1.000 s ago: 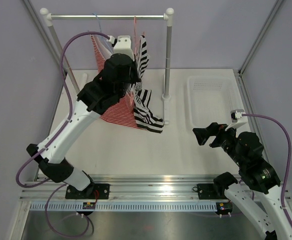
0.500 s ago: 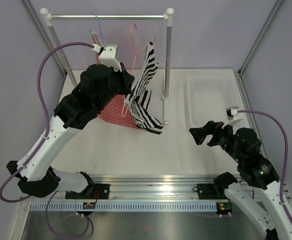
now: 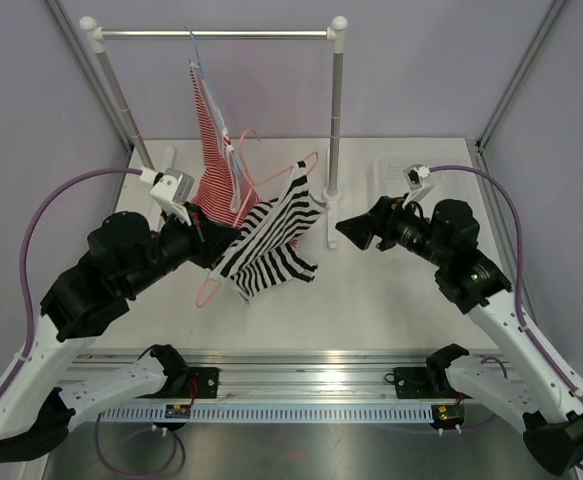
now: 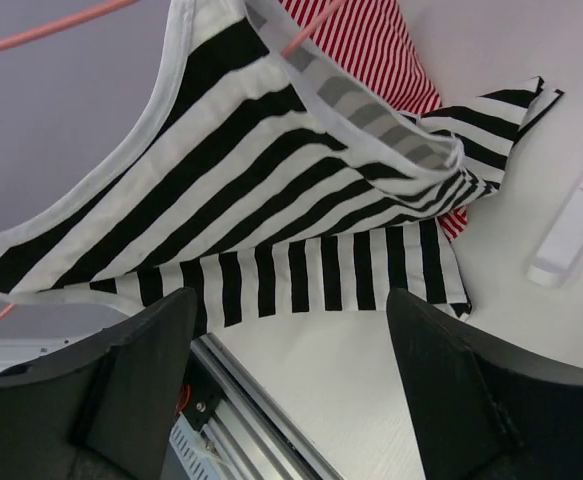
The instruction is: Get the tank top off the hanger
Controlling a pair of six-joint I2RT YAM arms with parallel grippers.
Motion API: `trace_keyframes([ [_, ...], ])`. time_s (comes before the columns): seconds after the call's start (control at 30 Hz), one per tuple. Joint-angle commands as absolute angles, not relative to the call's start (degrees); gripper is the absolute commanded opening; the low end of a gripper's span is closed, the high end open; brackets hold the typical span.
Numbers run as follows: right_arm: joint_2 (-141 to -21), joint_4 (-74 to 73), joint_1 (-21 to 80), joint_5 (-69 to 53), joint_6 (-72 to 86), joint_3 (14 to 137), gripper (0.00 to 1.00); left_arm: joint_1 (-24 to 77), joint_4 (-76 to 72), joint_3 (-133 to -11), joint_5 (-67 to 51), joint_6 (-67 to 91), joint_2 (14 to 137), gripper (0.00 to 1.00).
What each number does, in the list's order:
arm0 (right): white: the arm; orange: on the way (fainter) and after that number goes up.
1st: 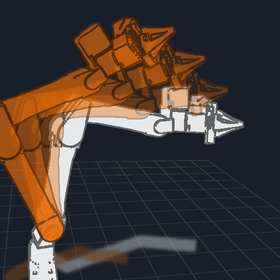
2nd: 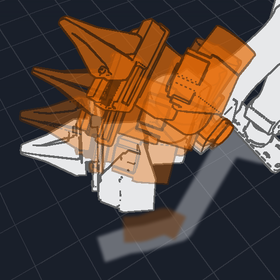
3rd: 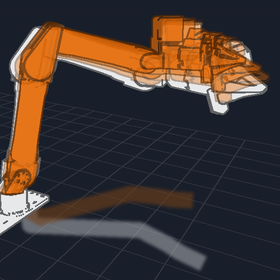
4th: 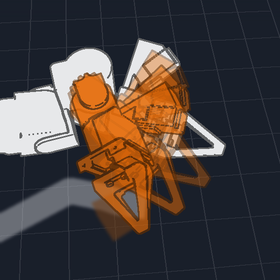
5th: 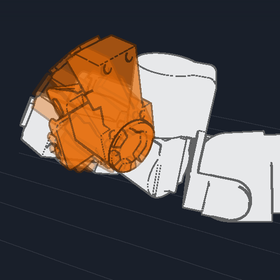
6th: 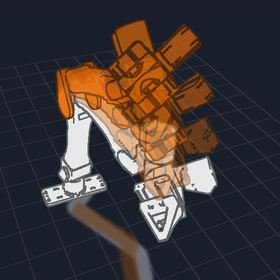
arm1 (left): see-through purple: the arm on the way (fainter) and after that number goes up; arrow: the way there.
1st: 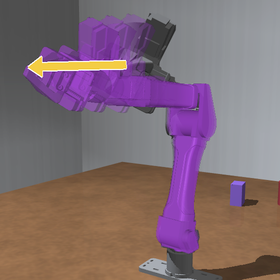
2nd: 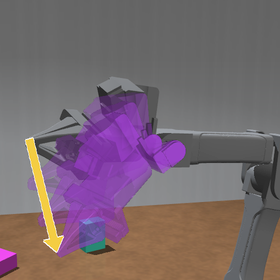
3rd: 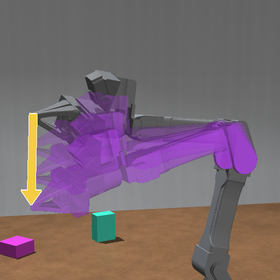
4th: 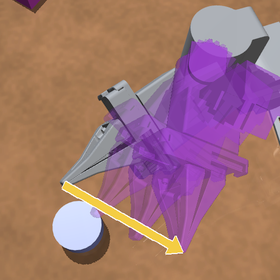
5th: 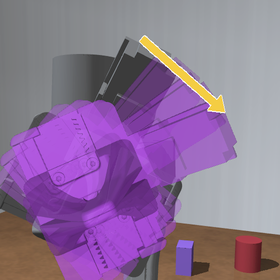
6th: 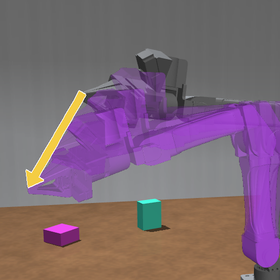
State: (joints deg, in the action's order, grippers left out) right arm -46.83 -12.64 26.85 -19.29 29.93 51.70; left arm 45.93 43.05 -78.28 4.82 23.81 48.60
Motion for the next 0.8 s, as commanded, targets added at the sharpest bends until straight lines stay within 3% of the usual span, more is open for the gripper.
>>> trace_keyframes([
  [0.0,-52.11,-1.50,27.25,-25.83,32.34,55.80,0.82,46.23,39.64,-74.46,-3.42,23.73,45.71,0.00],
  [0.33,-64.24,1.50,29.62,-25.49,28.92,63.45,0.56,46.23,35.68,-68.91,-11.42,24.00,40.25,0.00],
  [0.77,-64.16,-3.69,31.90,-19.77,25.31,62.23,0.54,46.14,34.54,-68.55,-8.88,23.91,39.81,0.00],
])
